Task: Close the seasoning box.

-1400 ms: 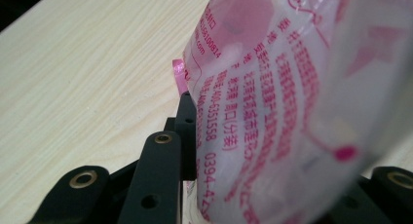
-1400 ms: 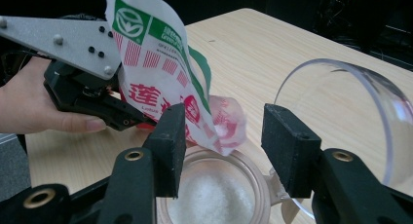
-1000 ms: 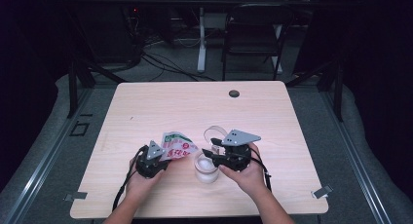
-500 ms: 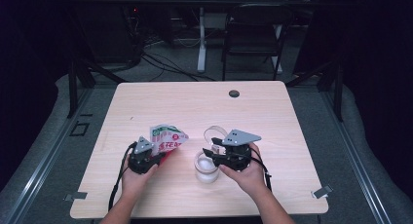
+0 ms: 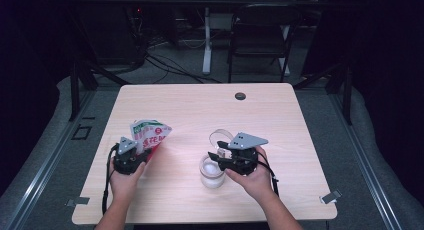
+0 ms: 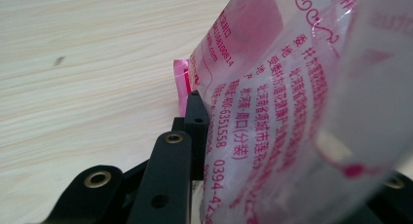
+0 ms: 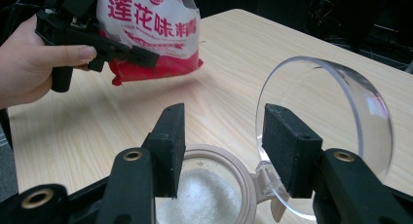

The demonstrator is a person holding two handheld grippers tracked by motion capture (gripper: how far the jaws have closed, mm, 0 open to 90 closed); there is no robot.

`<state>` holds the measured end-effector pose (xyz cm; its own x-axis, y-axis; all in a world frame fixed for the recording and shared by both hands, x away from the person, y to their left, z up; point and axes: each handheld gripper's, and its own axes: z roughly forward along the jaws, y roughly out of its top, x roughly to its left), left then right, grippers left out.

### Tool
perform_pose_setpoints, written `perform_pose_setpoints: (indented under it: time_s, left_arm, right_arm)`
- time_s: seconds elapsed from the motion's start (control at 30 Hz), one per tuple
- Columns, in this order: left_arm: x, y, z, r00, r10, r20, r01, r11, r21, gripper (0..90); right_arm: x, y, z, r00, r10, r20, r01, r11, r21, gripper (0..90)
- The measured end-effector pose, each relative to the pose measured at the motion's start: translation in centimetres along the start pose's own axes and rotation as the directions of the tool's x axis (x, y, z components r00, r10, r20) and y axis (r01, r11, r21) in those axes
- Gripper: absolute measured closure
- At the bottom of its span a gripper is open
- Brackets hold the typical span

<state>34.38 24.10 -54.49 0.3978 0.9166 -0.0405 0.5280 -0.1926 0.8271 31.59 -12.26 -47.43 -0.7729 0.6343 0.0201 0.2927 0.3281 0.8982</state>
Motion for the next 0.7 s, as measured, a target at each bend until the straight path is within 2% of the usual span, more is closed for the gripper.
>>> perform_pose_setpoints:
  time_s: [0.07,0.13,0.17,0.27,0.33,0.43,0.53,0.7]
  left_arm:
    - [0.7,-0.1,-0.2,0.9995,-0.020,-0.024,0.020,0.9998,0.000,76.8]
    - [0.9,-0.1,-0.3,0.9993,-0.022,-0.031,0.022,0.9997,0.006,76.8]
    - [1.5,-0.3,-0.4,0.9976,-0.041,-0.056,0.041,0.9991,0.000,76.8]
    - [1.9,-0.4,-0.5,0.9958,-0.058,-0.071,0.058,0.9983,0.003,76.8]
    - [2.3,-0.5,-0.6,0.9926,-0.057,-0.107,0.058,0.9983,0.004,76.8]
    - [2.5,-0.6,-0.7,0.9895,-0.047,-0.136,0.049,0.9988,0.008,76.8]
    - [2.7,-0.7,-0.9,0.9836,-0.043,-0.175,0.044,0.9990,0.004,76.8]
    - [3.1,-1.0,-0.6,0.9788,-0.056,-0.197,0.064,0.9975,0.032,76.7]
  right_arm:
    - [0.0,0.0,0.1,1.0000,0.002,-0.002,-0.002,1.000,0.000,50.9]
    - [0.0,0.0,0.1,1.0000,-0.001,-0.005,0.001,1.000,0.002,51.0]
    - [0.0,0.1,0.1,0.9999,0.000,-0.013,0.000,1.000,0.000,51.0]
    - [0.0,0.1,0.2,0.9999,0.000,-0.014,0.000,1.000,-0.001,51.1]
    - [0.0,0.1,0.2,0.9999,0.003,-0.013,-0.003,1.000,-0.004,51.0]
    - [0.0,0.1,0.2,1.0000,-0.001,-0.009,0.001,1.000,0.001,51.0]
    - [-0.1,0.1,0.2,0.9999,-0.001,-0.011,0.001,1.000,0.001,51.0]
    - [0.0,0.1,0.4,0.9999,-0.002,-0.013,0.002,1.000,0.001,50.9]
